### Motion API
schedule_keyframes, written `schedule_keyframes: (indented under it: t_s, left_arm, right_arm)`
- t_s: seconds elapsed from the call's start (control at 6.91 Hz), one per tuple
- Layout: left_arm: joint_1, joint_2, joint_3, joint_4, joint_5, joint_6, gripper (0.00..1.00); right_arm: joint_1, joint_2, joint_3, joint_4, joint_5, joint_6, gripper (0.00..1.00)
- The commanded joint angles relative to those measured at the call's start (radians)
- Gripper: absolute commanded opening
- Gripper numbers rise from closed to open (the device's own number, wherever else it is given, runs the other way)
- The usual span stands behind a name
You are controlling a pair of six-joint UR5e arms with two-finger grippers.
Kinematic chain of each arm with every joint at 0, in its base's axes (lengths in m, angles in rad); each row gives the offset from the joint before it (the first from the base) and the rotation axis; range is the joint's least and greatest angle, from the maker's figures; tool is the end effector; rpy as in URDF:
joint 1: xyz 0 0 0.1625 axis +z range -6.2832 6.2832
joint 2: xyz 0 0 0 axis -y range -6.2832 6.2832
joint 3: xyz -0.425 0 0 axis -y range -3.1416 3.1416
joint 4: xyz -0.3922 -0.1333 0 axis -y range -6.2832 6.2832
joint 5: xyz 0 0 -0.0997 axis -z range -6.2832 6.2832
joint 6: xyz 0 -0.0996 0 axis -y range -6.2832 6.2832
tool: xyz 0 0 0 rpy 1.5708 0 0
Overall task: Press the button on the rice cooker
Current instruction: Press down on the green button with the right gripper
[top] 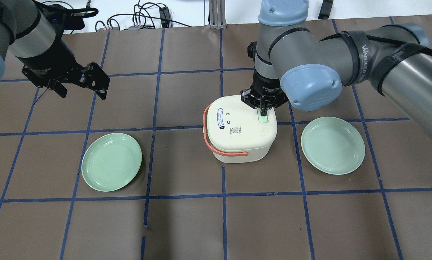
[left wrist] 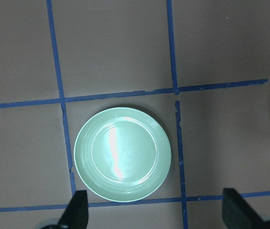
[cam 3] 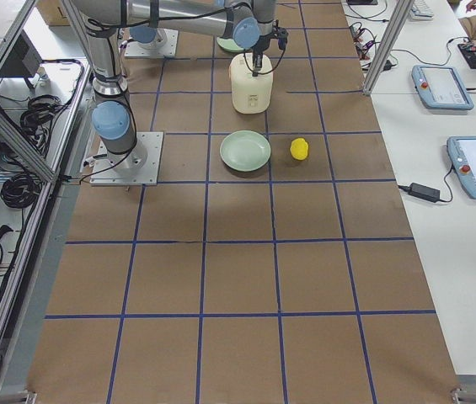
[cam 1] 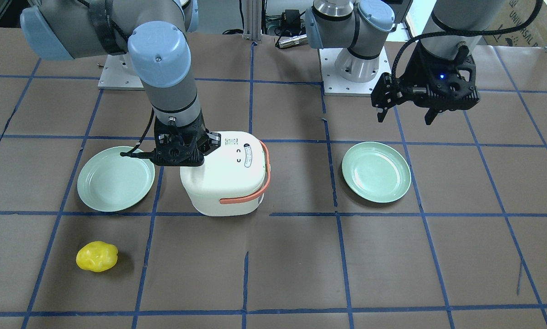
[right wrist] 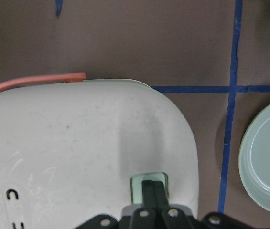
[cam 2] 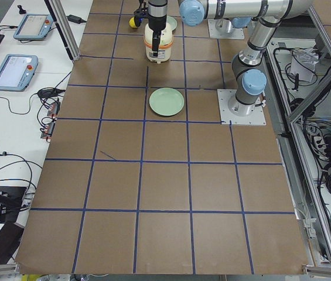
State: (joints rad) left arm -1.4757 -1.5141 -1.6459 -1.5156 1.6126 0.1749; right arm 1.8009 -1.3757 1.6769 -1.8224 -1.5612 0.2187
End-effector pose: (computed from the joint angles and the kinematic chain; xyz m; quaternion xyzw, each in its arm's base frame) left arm -0.0838 -0.4815 0.4838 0.0395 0.9988 -0.0154 0.0232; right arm 0.2565 -0.5064 0.3587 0.0056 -0.9997 -0.0252 0.0008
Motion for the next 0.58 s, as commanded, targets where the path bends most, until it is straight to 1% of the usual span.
schedule_keyframes:
  t_s: [0.0, 0.43]
  left_arm:
    - [0.000, 0.000, 0.000, 0.000, 0.001, 0.000, 1.00]
    - [0.000, 0.000, 0.000, 0.000, 0.001, 0.000, 1.00]
  right_arm:
    - [0.000, 0.003, 0.000, -0.002, 0.001, -0.002, 0.03]
    - [0.000, 0.003, -0.017, 0.000, 0.000, -0.005, 0.04]
